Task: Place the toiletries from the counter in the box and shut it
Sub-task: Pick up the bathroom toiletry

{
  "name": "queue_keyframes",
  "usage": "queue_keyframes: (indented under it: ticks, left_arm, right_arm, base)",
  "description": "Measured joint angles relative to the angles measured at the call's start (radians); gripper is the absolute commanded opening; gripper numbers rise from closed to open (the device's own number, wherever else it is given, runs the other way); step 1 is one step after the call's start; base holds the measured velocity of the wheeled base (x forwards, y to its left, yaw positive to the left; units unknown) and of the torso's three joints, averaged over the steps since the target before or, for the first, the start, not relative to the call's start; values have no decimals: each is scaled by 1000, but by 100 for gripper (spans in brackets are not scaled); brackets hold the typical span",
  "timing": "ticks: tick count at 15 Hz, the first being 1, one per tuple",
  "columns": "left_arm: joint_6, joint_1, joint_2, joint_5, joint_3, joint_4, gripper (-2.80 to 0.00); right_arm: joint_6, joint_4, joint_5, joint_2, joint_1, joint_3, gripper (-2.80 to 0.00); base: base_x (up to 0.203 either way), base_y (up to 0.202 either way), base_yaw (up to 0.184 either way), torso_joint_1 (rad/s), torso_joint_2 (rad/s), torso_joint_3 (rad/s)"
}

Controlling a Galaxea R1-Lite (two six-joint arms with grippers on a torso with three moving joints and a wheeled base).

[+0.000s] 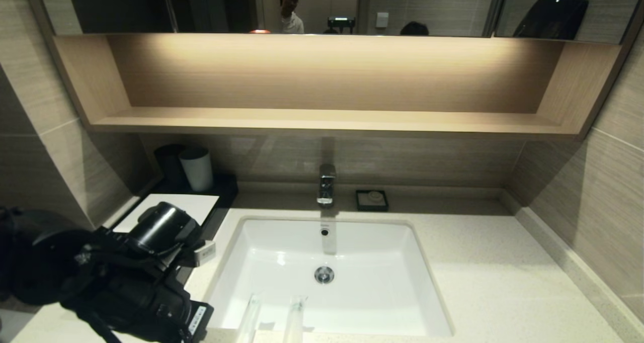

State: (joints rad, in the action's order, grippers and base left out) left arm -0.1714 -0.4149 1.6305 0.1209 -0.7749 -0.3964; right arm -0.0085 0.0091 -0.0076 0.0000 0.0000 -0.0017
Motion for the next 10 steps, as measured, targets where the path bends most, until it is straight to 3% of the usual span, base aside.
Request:
queue_keyframes:
  ticks: [5,10]
  left_arm:
    - [-5,-12,13,-19,-31,-9,-280]
    - [-3,-11,69,-30,-201,-107,-280]
  right_arm:
    - [0,0,0,0,0,0,-280]
    - [0,0,1,0,0,0,-280]
  base:
    - [0,0,0,0,0,0]
    - [0,0,0,0,0,0]
